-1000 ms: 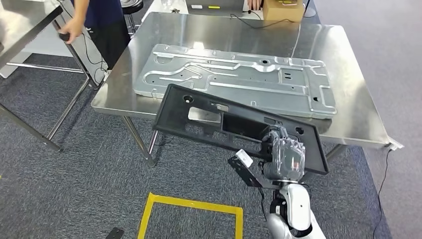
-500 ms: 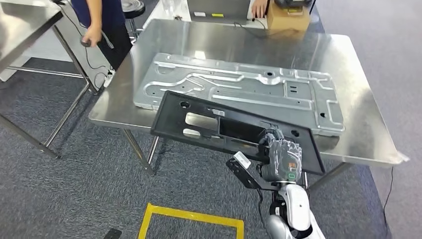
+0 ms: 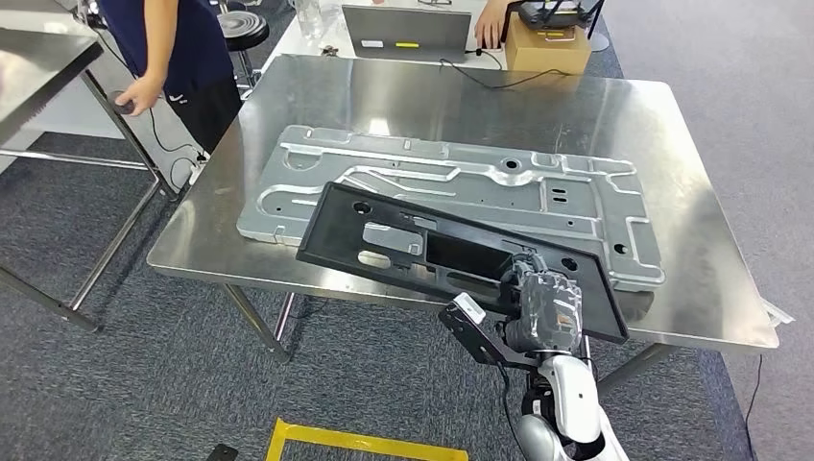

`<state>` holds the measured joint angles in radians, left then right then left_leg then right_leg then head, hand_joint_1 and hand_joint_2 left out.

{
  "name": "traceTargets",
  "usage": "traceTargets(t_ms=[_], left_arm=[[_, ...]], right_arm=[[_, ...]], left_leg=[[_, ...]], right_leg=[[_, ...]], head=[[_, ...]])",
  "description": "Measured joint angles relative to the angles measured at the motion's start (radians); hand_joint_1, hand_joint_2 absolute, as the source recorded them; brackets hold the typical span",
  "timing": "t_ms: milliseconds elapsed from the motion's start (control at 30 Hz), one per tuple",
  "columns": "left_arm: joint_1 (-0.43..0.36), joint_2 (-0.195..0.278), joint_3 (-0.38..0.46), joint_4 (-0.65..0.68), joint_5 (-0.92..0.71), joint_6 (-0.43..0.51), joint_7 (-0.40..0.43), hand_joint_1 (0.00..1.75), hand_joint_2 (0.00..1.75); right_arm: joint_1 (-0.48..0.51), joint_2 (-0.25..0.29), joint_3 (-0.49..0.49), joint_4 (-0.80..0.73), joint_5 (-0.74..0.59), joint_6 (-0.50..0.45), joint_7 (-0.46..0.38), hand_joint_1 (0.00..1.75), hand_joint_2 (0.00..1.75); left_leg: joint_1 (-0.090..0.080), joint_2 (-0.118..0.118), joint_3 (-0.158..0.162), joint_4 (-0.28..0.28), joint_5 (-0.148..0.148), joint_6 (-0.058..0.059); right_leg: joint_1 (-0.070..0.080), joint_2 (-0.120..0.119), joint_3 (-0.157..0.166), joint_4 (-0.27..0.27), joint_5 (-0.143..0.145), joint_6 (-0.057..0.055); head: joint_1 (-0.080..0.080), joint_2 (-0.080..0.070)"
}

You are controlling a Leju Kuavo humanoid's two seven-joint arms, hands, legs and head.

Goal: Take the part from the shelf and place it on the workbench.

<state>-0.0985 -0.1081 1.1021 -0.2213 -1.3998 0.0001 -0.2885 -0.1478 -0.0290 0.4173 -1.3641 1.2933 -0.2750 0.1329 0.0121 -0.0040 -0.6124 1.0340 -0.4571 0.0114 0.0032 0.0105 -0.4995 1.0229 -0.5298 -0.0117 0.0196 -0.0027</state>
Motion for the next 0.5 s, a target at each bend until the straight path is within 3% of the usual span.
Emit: traceTargets(t_ms=[67, 133, 233, 267, 300, 333, 400, 433, 467, 500], left_arm=[[0.000, 0.000, 0.000, 0.000, 0.000, 0.000, 0.000, 0.00, 0.00], [-0.001, 0.000, 0.000, 0.000, 0.000, 0.000, -0.003, 0.00, 0.00], [0.001, 0.000, 0.000, 0.000, 0.000, 0.001, -0.007, 0.00, 0.00], [0.003, 0.000, 0.000, 0.000, 0.000, 0.001, -0.007, 0.00, 0.00], [0.004, 0.000, 0.000, 0.000, 0.000, 0.001, -0.007, 0.00, 0.00], [0.005, 0.000, -0.001, 0.000, 0.000, 0.001, -0.008, 0.00, 0.00], [0.006, -0.001, -0.001, 0.000, 0.000, 0.000, -0.008, 0.00, 0.00], [0.005, -0.002, -0.001, 0.001, 0.000, 0.000, -0.008, 0.00, 0.00], [0.004, -0.002, -0.001, 0.001, 0.000, 0.000, -0.008, 0.00, 0.00], [0.003, -0.002, -0.002, 0.002, 0.000, -0.001, -0.008, 0.00, 0.00]], right_arm=[[-0.002, -0.002, 0.000, 0.000, -0.002, 0.006, 0.001, 1.75, 1.75], [-0.007, -0.006, 0.000, 0.000, -0.004, 0.007, 0.001, 1.75, 1.75], [-0.007, -0.016, 0.000, 0.002, -0.006, 0.010, 0.002, 1.75, 1.75], [-0.006, -0.019, 0.000, 0.003, -0.007, 0.012, 0.003, 1.75, 1.75], [-0.006, -0.022, 0.000, 0.004, -0.008, 0.015, 0.004, 1.75, 1.75], [-0.005, -0.024, 0.000, 0.005, -0.009, 0.017, 0.004, 1.75, 1.75], [-0.006, -0.028, -0.001, 0.006, -0.011, 0.021, 0.004, 1.75, 1.75], [-0.006, -0.030, -0.001, 0.007, -0.012, 0.022, 0.004, 1.75, 1.75], [-0.006, -0.032, -0.002, 0.007, -0.013, 0.023, 0.004, 1.75, 1.75], [-0.007, -0.033, -0.002, 0.008, -0.014, 0.024, 0.004, 1.75, 1.75]], left_leg=[[0.003, -0.002, 0.014, -0.007, 0.007, 0.012], [0.006, -0.002, 0.029, -0.012, 0.004, 0.023], [0.006, -0.003, 0.045, -0.014, -0.013, 0.031], [0.006, -0.003, 0.054, -0.014, -0.021, 0.031], [0.006, -0.004, 0.064, -0.014, -0.029, 0.030], [0.006, -0.006, 0.076, -0.014, -0.039, 0.028], [0.006, -0.007, 0.100, -0.015, -0.058, 0.023], [0.006, -0.008, 0.109, -0.017, -0.067, 0.018], [0.006, -0.009, 0.114, -0.020, -0.073, 0.012], [0.005, -0.010, 0.121, -0.019, -0.073, 0.006]], right_leg=[[-0.001, 0.000, 0.003, 0.012, -0.005, 0.011], [-0.005, -0.003, -0.029, 0.073, -0.020, 0.021], [-0.011, -0.005, -0.151, 0.245, -0.084, 0.034], [-0.012, -0.005, -0.182, 0.272, -0.095, 0.037], [-0.013, -0.005, -0.197, 0.266, -0.088, 0.038], [-0.013, -0.005, -0.196, 0.228, -0.057, 0.035], [-0.009, -0.005, -0.170, 0.105, 0.044, 0.022], [-0.004, -0.005, -0.158, 0.057, 0.080, 0.015], [0.000, -0.006, -0.152, 0.030, 0.102, 0.009], [0.004, -0.004, -0.150, 0.021, 0.102, 0.004]], head=[[0.000, 0.000], [0.001, 0.000], [0.001, 0.000], [0.001, 0.000], [0.001, 0.000], [0.001, 0.000], [0.000, 0.000], [0.001, 0.000], [0.001, 0.000], [0.002, 0.000]])
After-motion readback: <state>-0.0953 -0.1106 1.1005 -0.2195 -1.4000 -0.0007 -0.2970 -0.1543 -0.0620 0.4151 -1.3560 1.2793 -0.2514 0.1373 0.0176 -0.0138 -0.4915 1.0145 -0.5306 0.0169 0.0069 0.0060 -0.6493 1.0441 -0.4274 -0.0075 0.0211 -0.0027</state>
